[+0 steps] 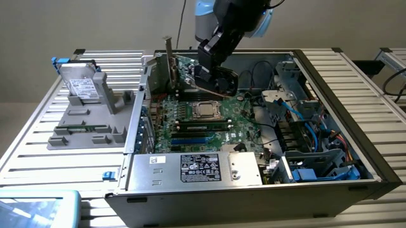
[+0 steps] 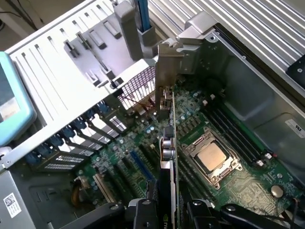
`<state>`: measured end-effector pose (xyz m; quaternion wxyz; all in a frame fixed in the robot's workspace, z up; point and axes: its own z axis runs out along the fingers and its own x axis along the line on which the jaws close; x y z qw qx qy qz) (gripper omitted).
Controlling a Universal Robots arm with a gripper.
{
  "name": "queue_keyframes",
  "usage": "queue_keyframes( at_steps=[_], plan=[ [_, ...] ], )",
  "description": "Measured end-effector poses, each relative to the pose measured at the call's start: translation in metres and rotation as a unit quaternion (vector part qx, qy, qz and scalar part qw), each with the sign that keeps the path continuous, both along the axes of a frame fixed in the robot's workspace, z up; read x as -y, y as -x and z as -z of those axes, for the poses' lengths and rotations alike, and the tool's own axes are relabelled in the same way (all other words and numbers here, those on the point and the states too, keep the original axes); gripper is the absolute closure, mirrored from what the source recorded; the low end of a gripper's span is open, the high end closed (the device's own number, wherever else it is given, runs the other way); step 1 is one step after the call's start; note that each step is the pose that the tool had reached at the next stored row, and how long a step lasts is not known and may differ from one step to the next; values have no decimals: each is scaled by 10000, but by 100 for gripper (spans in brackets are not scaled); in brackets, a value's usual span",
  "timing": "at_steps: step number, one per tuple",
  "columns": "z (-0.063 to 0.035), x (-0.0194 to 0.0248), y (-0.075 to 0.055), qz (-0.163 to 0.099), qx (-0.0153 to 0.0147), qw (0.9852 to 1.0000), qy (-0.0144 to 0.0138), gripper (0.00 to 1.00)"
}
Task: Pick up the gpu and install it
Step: 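Insert the gpu into the slot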
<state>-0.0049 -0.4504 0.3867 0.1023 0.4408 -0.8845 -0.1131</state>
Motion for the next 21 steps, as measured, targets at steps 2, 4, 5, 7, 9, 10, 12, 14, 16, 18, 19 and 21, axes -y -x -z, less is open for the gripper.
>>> queue_keyframes(
  at_steps=[2,4,5,7,9,10,12,14,16,18,19,21],
  plan=[
    [9,0,0,-180,0,9998,0,72],
    [17,0,0,-362,0,9993,0,72],
    [22,0,0,-453,0,9990,0,72],
    [32,0,0,-629,0,9980,-1,72],
    [44,0,-1,-817,-1,9967,0,72],
    [49,0,-1,-907,0,9959,0,72],
    [62,0,-1,-1086,0,9941,0,72],
    [74,0,-1,-1267,0,9919,-1,72],
    [87,0,-1,-1448,0,9895,0,72],
    [100,0,-1,-1626,0,9867,-1,72],
    [106,0,-1,-1719,0,9851,0,72],
    [118,0,0,-1896,0,9819,-1,72]
  ],
)
